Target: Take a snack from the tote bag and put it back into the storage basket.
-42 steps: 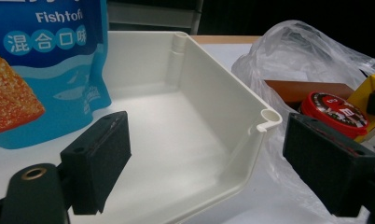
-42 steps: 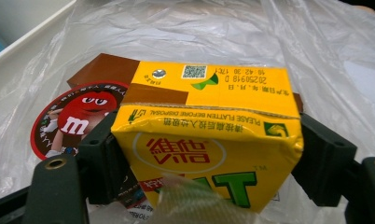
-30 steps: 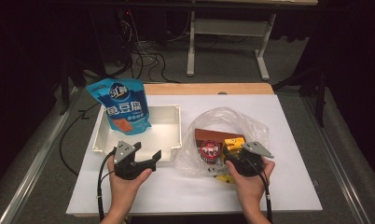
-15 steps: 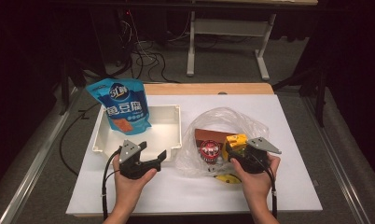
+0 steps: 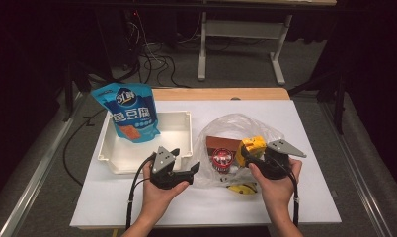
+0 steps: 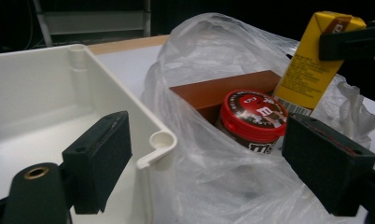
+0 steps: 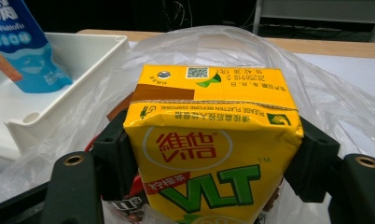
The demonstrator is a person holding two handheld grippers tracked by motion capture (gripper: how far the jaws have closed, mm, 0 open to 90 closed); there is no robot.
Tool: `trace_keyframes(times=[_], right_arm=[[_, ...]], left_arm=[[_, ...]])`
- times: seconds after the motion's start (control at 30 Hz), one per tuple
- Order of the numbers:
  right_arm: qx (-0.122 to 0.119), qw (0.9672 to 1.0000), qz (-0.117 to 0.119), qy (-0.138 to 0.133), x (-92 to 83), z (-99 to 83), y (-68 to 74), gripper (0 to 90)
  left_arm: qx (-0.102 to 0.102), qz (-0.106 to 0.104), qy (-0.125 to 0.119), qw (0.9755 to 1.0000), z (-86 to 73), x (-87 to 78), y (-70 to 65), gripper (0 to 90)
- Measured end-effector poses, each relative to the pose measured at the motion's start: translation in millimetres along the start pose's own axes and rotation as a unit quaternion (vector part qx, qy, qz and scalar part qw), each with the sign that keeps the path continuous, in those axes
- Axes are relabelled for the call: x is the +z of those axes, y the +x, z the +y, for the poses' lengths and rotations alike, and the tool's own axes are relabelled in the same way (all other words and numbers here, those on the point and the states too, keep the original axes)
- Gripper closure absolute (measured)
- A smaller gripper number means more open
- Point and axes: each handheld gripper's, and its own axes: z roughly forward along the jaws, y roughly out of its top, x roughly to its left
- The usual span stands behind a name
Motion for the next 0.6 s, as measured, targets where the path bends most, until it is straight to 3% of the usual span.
trace_keyframes(times=[0.27, 0.6], right_arm=[[-0.01, 0.9998, 0.011, -0.012, -6.4, 11.5, 3.4, 30.7], [-0.004, 0.9995, 0.024, -0.021, -12.9, 19.1, 0.6, 30.7]], left_arm=[[0.007, -0.028, 0.001, 0.9996, 7.3, 19.1, -16.8, 18.5], [0.016, -0.053, 0.007, 0.9984, 14.5, 42.6, -34.6, 19.0]])
